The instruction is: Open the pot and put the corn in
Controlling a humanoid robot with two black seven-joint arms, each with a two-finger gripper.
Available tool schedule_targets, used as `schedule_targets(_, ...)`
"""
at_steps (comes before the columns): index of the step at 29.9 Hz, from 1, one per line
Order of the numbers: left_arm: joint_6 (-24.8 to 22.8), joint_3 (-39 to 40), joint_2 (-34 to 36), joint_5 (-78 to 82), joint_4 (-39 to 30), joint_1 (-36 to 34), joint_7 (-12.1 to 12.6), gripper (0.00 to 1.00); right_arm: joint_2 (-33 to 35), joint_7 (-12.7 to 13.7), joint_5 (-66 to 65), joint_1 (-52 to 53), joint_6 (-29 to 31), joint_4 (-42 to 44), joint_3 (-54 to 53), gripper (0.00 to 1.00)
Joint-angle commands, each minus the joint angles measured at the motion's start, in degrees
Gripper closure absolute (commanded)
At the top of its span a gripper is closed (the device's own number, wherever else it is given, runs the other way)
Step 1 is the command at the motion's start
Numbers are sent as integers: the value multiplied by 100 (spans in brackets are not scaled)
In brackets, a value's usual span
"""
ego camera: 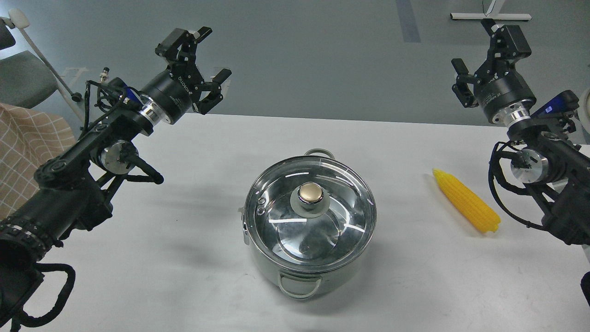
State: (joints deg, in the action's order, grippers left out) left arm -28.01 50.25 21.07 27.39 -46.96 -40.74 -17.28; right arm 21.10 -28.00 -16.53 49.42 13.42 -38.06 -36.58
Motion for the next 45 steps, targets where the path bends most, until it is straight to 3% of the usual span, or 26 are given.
schedule_targets(1,1,20,-41,-6,2,22,-39,2,-1,0,0,-2,11,1,2,0)
schedule_targets(13,1,266,-225,-418,354,22,-127,2,17,0,-61,-29,3,115,125,0)
schedule_targets(17,199,284,-252,-507,371,22,-162,2,17,0,-61,-11,3,220,257,0)
schedule_targets(21,261,275,-428,-603,293,172,-899,2,17,0,-53,-11,64,212,292,0)
schedule_targets(28,287,275,-445,-568,310,207,-944,2,-18,0,-53,-37,64,220,301,0)
schedule_targets(32,542,258,-428,-551,319,190,-997,2,-53,0,-53,-11,64,229,292,0)
schedule_targets(45,551,196,-402,-533,275,190,-988,2,-45,0,-53,-11,55,212,292,0)
